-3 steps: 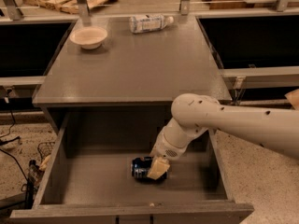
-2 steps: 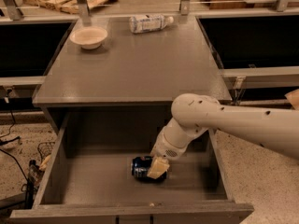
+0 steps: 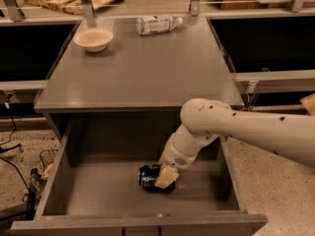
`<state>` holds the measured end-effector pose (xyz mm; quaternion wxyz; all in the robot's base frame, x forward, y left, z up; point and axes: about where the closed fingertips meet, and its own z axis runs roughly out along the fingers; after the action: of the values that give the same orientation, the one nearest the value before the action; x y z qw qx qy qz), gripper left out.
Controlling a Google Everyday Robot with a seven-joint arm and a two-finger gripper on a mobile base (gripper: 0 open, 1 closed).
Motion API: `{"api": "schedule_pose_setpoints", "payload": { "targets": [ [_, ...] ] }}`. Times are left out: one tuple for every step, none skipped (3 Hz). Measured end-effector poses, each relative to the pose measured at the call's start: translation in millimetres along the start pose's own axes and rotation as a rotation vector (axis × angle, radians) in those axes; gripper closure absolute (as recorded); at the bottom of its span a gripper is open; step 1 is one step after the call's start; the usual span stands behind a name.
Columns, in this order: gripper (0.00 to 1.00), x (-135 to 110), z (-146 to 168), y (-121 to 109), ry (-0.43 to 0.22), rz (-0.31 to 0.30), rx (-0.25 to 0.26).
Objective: Pick pepsi can from top drawer and place on counter
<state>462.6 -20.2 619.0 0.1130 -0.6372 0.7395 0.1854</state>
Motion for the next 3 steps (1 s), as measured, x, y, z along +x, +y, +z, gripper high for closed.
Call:
{"api": "schedule_pose_setpoints", "payload": {
  "targets": [
    [1.00,-4.7,-12.3,2.5,0.010,0.002,-0.001],
    [1.00,-14.9,-39.2,6.9,0.032,-0.013,0.025],
    [1.00,-24.1,-70.2,10.4,0.059,-0.019,0.057]
  ]
}}
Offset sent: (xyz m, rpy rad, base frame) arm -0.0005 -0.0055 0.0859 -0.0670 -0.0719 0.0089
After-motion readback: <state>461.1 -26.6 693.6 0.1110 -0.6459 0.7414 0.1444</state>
